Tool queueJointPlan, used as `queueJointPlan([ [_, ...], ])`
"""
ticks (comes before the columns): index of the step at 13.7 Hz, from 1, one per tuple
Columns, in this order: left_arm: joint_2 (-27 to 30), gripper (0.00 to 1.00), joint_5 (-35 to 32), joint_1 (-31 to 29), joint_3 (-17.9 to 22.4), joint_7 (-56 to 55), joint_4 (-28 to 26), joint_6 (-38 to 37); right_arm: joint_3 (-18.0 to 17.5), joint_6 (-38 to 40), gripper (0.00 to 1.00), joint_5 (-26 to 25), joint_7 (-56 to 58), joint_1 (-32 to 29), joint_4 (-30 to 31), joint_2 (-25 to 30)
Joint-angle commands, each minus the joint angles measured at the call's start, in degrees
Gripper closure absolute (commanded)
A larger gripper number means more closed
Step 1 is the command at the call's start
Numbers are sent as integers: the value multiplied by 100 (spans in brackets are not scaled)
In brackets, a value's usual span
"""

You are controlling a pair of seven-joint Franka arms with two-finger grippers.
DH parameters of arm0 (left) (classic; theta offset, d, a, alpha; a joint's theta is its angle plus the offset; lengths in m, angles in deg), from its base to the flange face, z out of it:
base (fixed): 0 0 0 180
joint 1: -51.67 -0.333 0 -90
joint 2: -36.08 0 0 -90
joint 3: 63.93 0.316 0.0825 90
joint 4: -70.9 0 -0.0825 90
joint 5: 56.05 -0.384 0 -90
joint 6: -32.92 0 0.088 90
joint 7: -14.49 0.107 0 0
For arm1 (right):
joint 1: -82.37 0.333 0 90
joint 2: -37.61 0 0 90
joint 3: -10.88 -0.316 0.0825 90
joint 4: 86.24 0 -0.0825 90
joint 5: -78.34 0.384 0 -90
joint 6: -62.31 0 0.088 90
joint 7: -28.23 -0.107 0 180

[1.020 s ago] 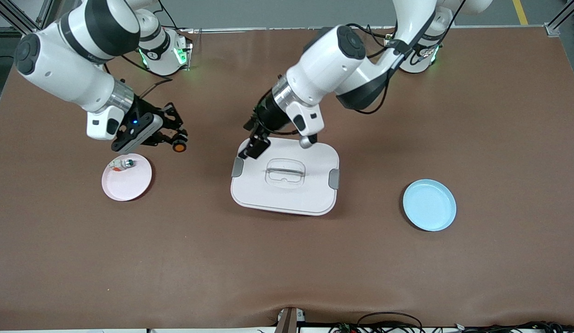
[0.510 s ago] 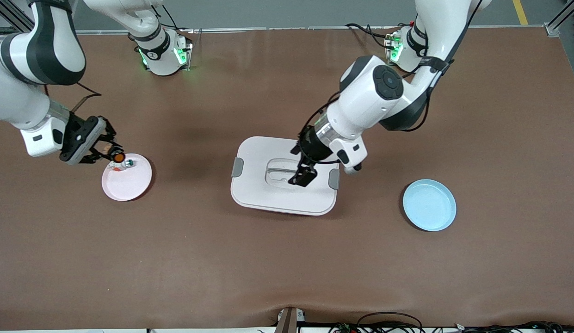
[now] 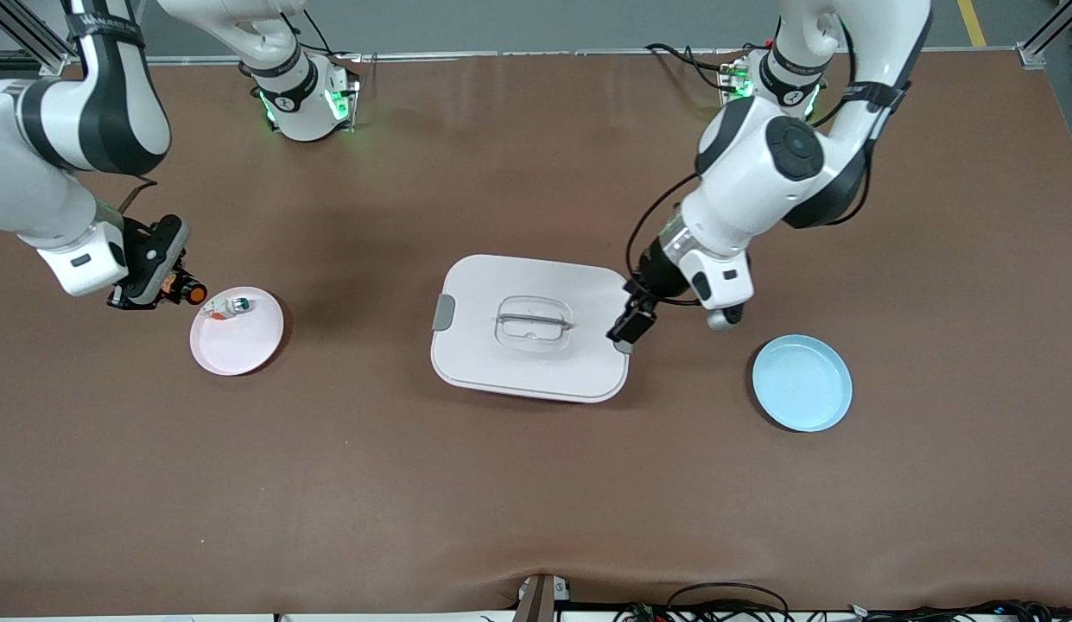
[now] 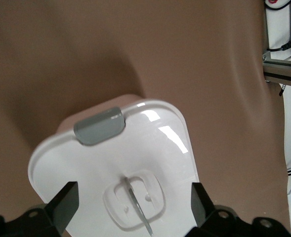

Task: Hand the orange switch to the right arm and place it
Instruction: 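Carry the switch with the right gripper over the white plate while the left gripper withdraws, then lower the orange switch onto the white plate beside the green switch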

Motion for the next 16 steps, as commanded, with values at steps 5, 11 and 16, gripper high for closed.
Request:
queueJointPlan([
  [5,764,0,-486,-1011,-24,3420,-854,-136,-103,-1641,100,-781,163,-335,580,-611],
  [11,1054,0,-1075,-2162,-59,6381,-741,-926,-112,-2205,100,-1456,189,-388,606,-1139],
  [16,1151,0,-1049,-2840,-41,7371,119,-2156,-112,-2689,100,-1686,268,-371,633,-1658],
])
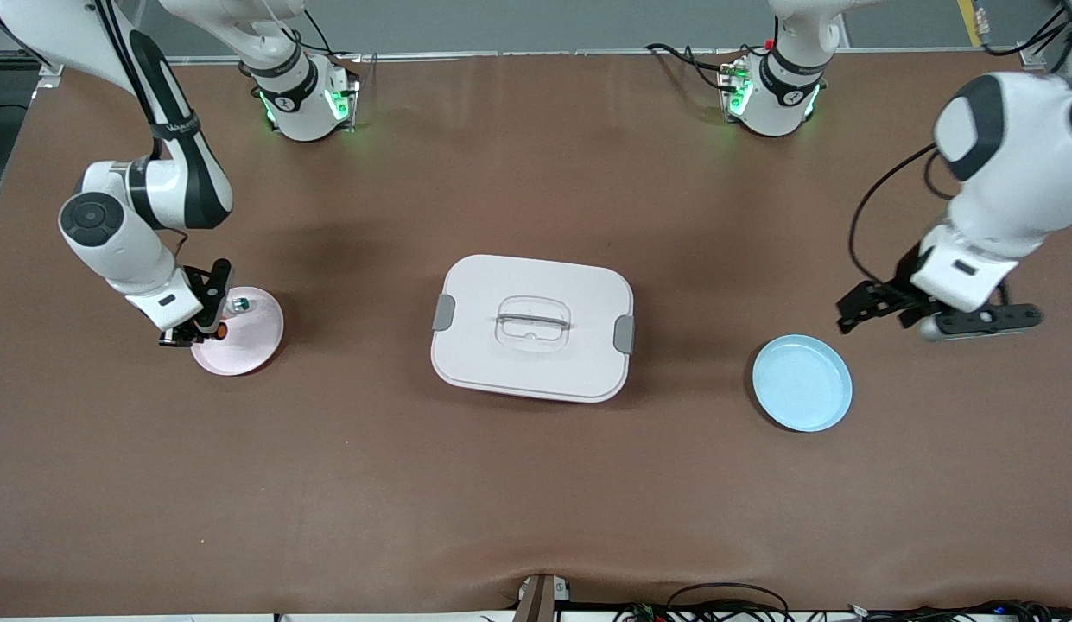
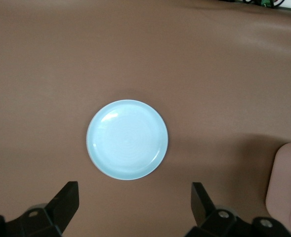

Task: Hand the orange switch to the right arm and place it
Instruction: 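Lower the orange switch onto the white plate beside the green switch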

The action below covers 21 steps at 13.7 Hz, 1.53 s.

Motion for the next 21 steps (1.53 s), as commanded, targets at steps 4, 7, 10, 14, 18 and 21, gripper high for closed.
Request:
queueJointPlan([
  [4,37,0,-80,-177,-54,159,986,-1157,-81,-519,100,-203,87,-85,32,-479],
  [7,37,0,-80,-238,-54,151,1268,-1307,-81,-678,100,-203,78,-120,32,-655],
  [10,54,0,-89,-256,-45,142,1365,-1351,-81,-731,100,-203,-53,-129,32,-761],
  [14,72,0,-106,-247,16,151,1585,-1659,-81,-818,100,-203,-273,-94,32,-867],
  [18,142,0,-89,566,785,151,1637,-1694,-81,-827,100,-203,-273,-77,24,-875],
  [21,186,0,-98,1859,2104,142,1673,-1791,-81,-784,0,-203,-247,-59,-29,-858],
])
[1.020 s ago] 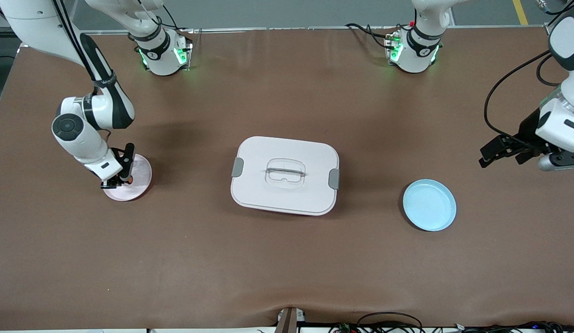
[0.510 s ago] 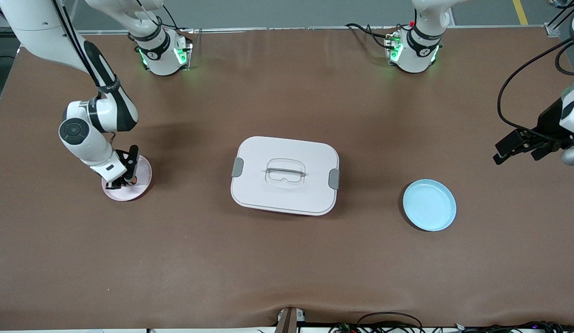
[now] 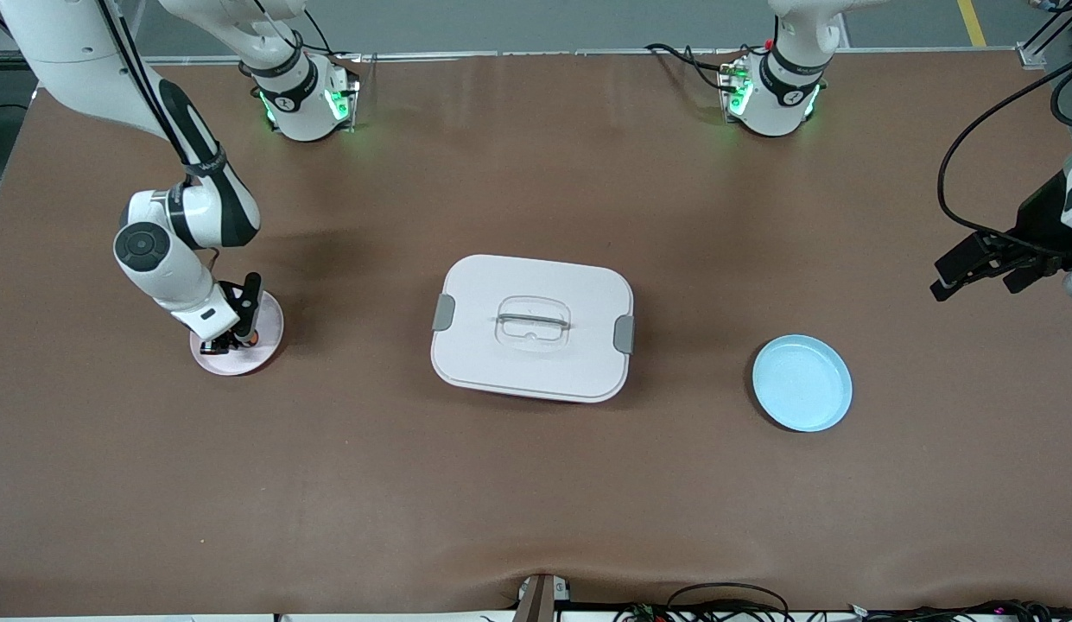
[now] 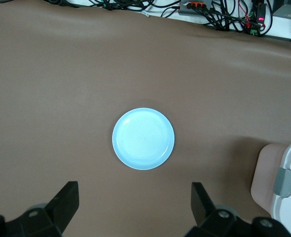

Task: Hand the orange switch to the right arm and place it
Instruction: 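Lower the orange switch onto the white plate beside the green switch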

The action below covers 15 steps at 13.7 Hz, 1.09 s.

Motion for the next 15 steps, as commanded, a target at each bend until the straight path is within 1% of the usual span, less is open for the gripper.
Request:
queueJointPlan([
  [1,134,0,-95,735,743,54,62,-157,-44,16,0,-135,-81,-63,-61,4],
  [4,134,0,-104,719,718,28,62,-157,-53,60,0,-135,-125,-45,-88,92],
  [7,143,0,-104,702,709,46,62,-158,-79,787,0,-48,-282,-45,-289,232],
  [10,143,0,-69,737,683,19,62,-263,-97,1718,0,-30,-1570,-19,-299,583],
  [11,143,0,-69,728,648,19,62,-263,-123,1834,0,-21,-1906,-36,-299,697],
  [12,143,0,-69,728,612,11,71,-263,-123,1931,0,222,-2136,-45,-281,803],
  [13,143,0,-69,737,603,-24,71,-263,-106,2028,0,799,-2251,-45,-281,908],
  [14,134,0,-95,737,551,-33,71,-263,-106,2151,0,1231,-2252,-80,-281,1005],
  [15,134,0,-95,728,507,-42,97,-280,-97,2317,0,1471,-2287,-80,-281,1145],
])
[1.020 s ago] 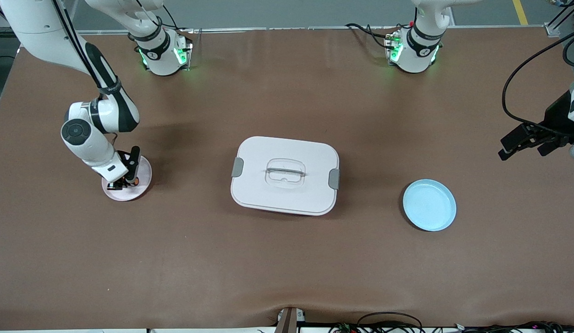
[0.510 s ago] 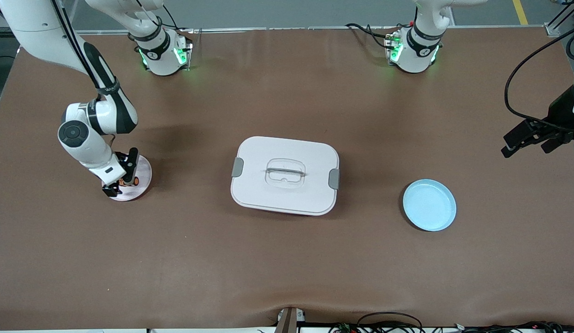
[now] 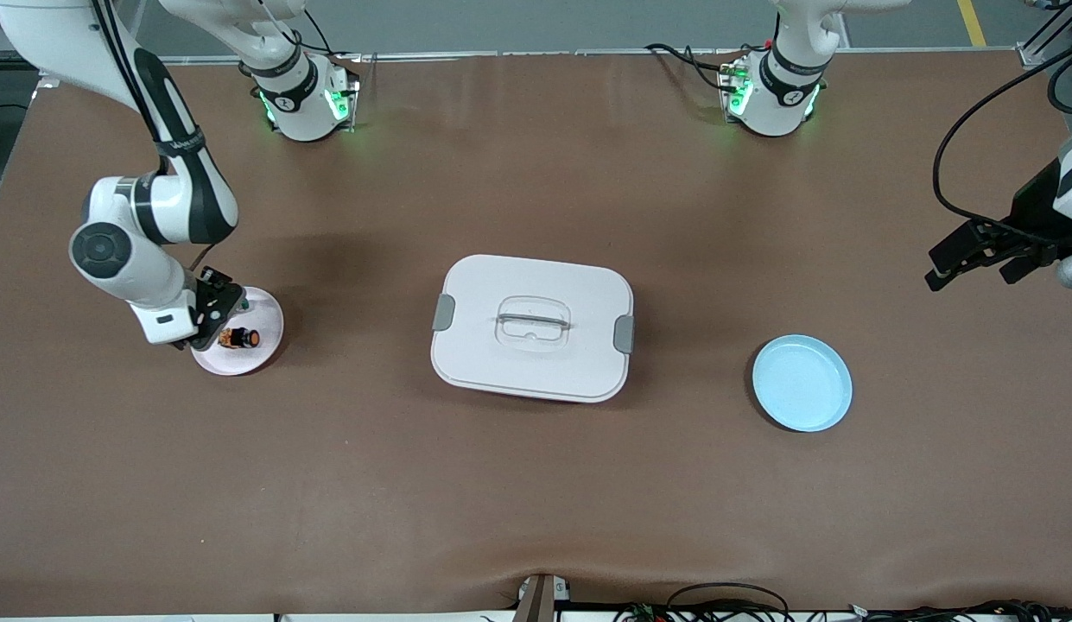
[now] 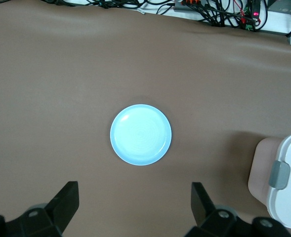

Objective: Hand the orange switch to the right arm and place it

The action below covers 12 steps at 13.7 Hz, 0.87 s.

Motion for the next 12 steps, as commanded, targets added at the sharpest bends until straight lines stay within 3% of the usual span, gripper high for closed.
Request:
queueJointPlan([
  [1,54,0,-103,16,-65,-42,97,-203,-40,432,0,620,-326,-81,101,499],
  [6,-16,0,-121,-10,-65,11,273,-326,-67,1584,0,797,-2372,77,-135,1115],
  [12,-95,0,-130,-177,-21,29,264,-335,-67,2911,0,797,-4089,490,-1259,1248],
])
